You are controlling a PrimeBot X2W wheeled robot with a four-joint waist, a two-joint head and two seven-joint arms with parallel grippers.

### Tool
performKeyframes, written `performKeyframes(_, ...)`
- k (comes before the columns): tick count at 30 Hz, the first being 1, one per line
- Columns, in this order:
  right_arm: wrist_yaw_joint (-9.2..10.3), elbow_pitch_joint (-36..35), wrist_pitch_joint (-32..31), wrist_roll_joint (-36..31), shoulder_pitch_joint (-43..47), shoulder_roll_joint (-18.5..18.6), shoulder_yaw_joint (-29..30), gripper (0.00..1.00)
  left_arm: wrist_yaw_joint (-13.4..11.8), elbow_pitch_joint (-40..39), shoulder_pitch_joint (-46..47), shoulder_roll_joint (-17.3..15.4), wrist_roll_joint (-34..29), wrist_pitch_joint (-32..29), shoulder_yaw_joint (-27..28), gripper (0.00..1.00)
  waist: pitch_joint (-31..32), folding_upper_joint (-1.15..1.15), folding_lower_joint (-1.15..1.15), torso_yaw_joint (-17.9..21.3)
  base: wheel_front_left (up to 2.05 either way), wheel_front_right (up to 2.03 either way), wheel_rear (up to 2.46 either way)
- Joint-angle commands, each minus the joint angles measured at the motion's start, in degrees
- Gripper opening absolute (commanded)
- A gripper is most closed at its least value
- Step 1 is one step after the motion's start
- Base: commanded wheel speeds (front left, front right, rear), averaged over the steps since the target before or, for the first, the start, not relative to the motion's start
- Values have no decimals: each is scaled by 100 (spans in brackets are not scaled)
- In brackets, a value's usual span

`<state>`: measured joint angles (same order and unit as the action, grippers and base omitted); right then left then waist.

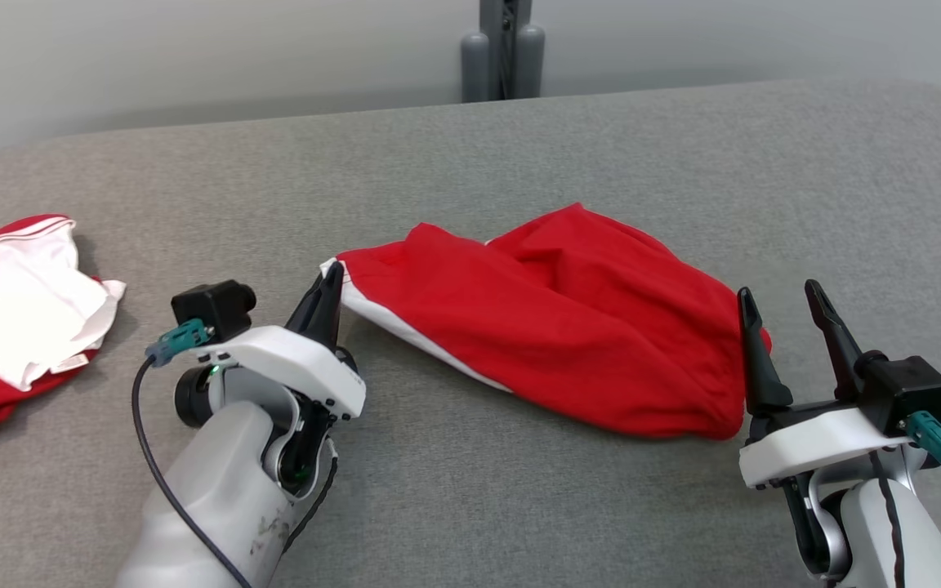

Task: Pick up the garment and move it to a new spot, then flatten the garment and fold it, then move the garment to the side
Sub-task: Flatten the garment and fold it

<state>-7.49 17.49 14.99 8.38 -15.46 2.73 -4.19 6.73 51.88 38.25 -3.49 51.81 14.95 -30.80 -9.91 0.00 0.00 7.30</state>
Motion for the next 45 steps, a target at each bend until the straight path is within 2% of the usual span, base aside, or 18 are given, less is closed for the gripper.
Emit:
performKeyframes(1,-2,32,31,-62,71,32,17,100,-86,-169,-207,-69,-156,26,187,0,108,0,0,-163,0,0,0)
performKeyframes(11,-2,156,31,-88,73,32,-30,100,-191,-406,-857,-41,-683,29,576,0,176,0,0,-335,0,0,0)
performKeyframes(12,-2,171,31,-86,67,32,-41,100,-220,-399,-886,-40,-755,29,597,47,181,0,0,-337,0,0,0)
performKeyframes(13,-2,186,31,-86,59,32,-51,100,-233,-404,-914,-40,-809,29,630,100,187,0,0,-335,0,0,0)
performKeyframes(17,-2,197,31,-85,28,32,-53,100,-288,-569,-1077,-14,-1018,30,912,100,215,0,0,-294,0,0,0)
performKeyframes(24,-2,82,31,-105,119,38,-5,100,-225,-1281,-1413,-8,-1704,29,1487,100,306,0,0,-235,0,0,0)
performKeyframes(33,-2,-146,31,-23,400,52,24,100,-25,-2158,-2154,23,-2598,30,1971,100,457,0,0,-157,0,0,0)
performKeyframes(38,-2,-178,31,14,494,45,14,100,24,-2487,-2573,46,-2752,31,2190,100,501,0,0,-99,0,0,0)
performKeyframes(45,-2,-209,31,87,600,40,-35,100,54,-2591,-2740,48,-2756,31,2129,100,514,0,0,-89,0,0,0)
